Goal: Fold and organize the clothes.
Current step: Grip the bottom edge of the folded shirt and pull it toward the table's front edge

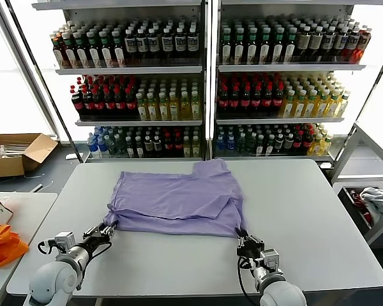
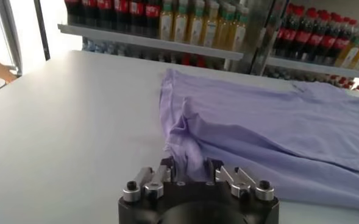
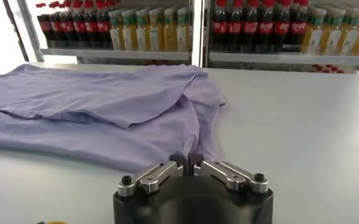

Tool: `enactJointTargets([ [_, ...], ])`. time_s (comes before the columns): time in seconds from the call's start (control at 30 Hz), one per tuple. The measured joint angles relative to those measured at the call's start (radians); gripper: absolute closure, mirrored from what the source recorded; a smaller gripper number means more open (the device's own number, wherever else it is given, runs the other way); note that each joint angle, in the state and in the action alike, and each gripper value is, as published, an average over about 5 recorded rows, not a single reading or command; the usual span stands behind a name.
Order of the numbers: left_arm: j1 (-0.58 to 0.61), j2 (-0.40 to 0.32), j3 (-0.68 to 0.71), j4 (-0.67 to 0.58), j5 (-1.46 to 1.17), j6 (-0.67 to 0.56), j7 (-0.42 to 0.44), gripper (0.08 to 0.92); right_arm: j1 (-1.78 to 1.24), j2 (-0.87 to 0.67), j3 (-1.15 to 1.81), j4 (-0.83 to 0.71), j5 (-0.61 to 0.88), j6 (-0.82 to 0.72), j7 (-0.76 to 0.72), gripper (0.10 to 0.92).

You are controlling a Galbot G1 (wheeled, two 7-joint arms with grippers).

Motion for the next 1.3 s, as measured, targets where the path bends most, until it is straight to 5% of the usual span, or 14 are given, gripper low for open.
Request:
enactJointTargets([
  [0.33, 0.045, -0.007, -0.018, -0.042, -0.002, -0.010, -0.004, 0.907, -0.047, -0.020, 0.027, 0.038, 0.023, -0.007, -0.018, 0.920],
  [1.3, 0.437, -0.148, -0.186, -0.374, 0.069, 0.011, 0.009, 0.903, -0.404, -0.049, 0.164, 0.292, 0.026, -0.007, -0.073, 0.917],
])
